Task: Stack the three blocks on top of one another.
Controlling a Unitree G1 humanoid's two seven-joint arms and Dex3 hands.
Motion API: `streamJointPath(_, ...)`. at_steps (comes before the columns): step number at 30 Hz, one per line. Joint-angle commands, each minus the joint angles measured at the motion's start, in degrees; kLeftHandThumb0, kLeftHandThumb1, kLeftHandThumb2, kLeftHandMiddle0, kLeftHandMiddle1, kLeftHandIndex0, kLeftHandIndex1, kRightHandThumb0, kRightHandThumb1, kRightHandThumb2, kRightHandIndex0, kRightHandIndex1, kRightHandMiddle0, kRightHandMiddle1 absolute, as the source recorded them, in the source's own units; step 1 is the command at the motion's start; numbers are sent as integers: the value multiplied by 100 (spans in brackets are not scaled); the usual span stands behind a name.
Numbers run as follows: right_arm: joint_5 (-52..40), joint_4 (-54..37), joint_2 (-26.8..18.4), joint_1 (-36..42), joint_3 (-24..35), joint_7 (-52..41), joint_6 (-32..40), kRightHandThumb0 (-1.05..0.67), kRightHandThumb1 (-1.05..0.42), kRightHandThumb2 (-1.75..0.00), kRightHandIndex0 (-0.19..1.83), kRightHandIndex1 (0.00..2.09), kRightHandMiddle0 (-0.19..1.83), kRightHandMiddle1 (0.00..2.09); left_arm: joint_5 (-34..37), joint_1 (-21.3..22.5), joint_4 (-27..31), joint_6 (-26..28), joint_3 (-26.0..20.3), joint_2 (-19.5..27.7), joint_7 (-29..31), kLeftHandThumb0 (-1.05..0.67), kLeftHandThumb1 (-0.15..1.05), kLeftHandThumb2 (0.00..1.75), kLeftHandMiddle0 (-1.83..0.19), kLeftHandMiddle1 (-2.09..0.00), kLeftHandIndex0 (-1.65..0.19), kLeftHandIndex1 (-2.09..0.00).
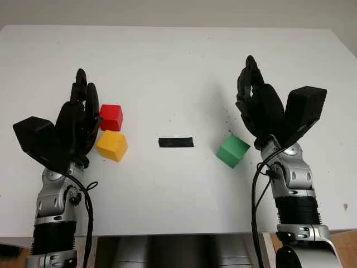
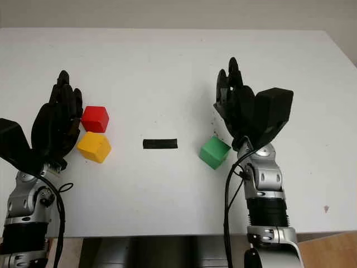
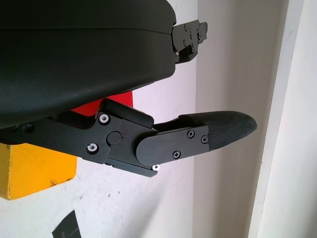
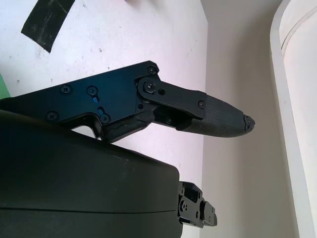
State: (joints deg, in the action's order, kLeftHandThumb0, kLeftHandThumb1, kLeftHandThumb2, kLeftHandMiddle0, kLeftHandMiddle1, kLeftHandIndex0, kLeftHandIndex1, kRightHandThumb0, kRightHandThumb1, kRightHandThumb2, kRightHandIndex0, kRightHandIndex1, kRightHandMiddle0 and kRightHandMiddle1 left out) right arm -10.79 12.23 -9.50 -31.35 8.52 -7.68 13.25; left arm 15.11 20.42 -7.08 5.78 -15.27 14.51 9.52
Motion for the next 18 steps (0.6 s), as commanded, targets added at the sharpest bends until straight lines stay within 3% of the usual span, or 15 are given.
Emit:
streamJointPath(1,7,-37,-1,-23,-3,-17,-66,-74,-105,-70,-19,0,-19,0,-12,6,43,-41,-29,64,29,-78,105,60,19,0,19,0)
streamJointPath(13,-7,44,-41,-33,41,-91,-73,-74,-105,-70,-19,0,-19,0,-39,85,-57,-36,-41,153,77,-77,105,58,19,0,19,0)
streamJointPath(18,41,262,-101,-178,58,-132,-353,-73,-105,-71,-19,0,-19,0,48,298,-19,223,-225,503,113,-70,105,36,15,-4,13,-5)
